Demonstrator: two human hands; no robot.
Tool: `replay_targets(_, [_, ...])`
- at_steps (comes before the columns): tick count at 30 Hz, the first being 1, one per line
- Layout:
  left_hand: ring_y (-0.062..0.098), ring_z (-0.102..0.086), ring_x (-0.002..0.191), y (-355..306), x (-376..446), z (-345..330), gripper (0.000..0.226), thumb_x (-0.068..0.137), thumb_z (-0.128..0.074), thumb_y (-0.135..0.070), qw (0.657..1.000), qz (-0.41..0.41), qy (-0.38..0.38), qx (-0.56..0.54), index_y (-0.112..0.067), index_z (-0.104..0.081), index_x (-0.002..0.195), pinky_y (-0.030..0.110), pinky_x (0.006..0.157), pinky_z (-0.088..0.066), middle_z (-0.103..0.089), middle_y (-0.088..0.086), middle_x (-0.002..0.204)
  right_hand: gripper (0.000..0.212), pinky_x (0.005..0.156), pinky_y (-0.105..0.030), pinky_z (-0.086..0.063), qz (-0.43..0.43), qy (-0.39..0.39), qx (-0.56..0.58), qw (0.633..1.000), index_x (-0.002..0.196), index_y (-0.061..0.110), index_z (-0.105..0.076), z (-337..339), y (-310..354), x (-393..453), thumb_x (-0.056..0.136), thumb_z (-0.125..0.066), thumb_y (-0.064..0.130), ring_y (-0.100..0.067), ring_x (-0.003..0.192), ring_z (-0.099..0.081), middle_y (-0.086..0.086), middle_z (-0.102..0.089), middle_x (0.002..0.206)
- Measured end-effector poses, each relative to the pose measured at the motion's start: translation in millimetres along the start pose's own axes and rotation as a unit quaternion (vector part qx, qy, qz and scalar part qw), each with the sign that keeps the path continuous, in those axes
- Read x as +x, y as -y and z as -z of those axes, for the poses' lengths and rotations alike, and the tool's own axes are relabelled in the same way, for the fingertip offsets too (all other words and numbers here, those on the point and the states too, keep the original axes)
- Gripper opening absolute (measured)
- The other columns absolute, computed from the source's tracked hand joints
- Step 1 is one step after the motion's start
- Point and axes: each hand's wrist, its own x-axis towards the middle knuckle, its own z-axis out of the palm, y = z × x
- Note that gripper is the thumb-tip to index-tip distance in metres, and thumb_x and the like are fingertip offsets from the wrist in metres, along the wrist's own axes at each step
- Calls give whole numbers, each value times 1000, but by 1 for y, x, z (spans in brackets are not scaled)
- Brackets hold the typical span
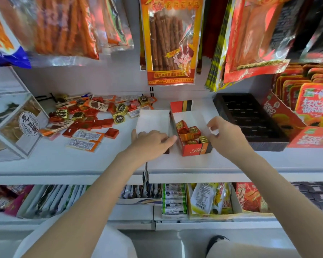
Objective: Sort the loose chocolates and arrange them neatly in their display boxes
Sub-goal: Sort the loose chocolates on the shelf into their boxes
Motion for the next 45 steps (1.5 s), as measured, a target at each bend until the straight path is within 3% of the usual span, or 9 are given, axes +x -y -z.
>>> replay_targets(4, [30, -46, 120, 1, -3, 1, 46, 90, -27, -58, 999, -9, -31, 33, -27, -59, 104, 58, 110, -6, -59, 0, 117, 39, 96, -47, -34, -65, -55, -128, 988, 128, 14, -43, 15, -29, 7, 90, -48, 16, -41, 115, -37, -18, -46, 129])
replay_targets(6, [28, -39, 129, -2, -4, 0, 48, 91, -32, -56, 996, -27, -67, 49, -27, -48, 125, 57, 111, -4, -49, 0, 134, 42, 97, -50, -33, -94, -20, -156, 983, 132, 16, -38, 13, -38, 5, 91, -46, 13, -41, 121, -31, -17, -47, 130])
replay_targets(14, [26, -28, 137, 11, -7, 6, 52, 94, -34, -47, 995, -45, -90, 24, -27, -26, 142, 53, 114, -9, -33, 0, 149, 36, 94, -49, -36, -52, -9, -150, 987, 125, 14, -49, 11, -16, -3, 89, -47, 12, -40, 118, -35, -14, -49, 128])
replay_targets(17, [25, -28, 137, 32, -11, 17, 49, 94, -36, -42, 990, -14, -137, 13, -25, -31, 140, 50, 113, -13, -33, 1, 148, 31, 92, -42, -37, 30, -77, -78, 993, 117, 10, -57, 19, 13, 2, 88, -47, 11, -39, 114, -43, -15, -54, 122])
replay_targets(20, [28, -22, 138, 58, -17, 28, 49, 94, -39, -39, 984, 44, -175, 12, -27, -29, 140, 52, 113, -13, -28, 1, 150, 28, 88, -24, -34, 107, 0, 23, 994, 117, 12, -57, -4, 61, 8, 90, -50, 14, -27, 114, -49, -10, -55, 123])
replay_targets(25, [40, -2, 141, 119, -41, 33, 57, 91, -45, -33, 980, 174, -96, 10, -36, -19, 141, 59, 111, -9, -5, 6, 155, 36, 101, -27, -29, 218, 109, 19, 970, 128, 17, -48, -62, 120, 22, 92, -48, 13, -24, 126, -42, -7, -46, 138])
replay_targets(31, [32, -20, 130, 151, -75, 34, 64, 88, -48, -13, 996, 87, -20, 7, -30, -20, 143, 41, 106, -27, -22, 3, 148, 50, 109, -36, -24, 317, 174, -95, 927, 140, 20, -33, -120, 151, 29, 92, -44, 12, -28, 135, -31, -8, -30, 150])
replay_targets(38, [25, -2, 140, 157, -77, 43, 74, 82, -59, -31, 997, 53, 19, 55, -30, -19, 144, 44, 112, -11, -6, 1, 154, 32, 102, -38, -27, 309, 116, -122, 936, 117, 14, -49, -131, 155, 36, 86, -53, 15, -32, 110, -48, -10, -48, 121])
replay_targets(45, [28, -42, 110, 155, -69, 43, 61, 78, -61, -31, 997, 72, 14, 34, -24, -33, 132, 40, 87, -34, -45, 5, 119, 24, 87, -30, -44, 188, 56, 165, 967, 106, 13, -64, -112, 161, 47, 84, -56, 11, -20, 88, -49, -2, -47, 90])
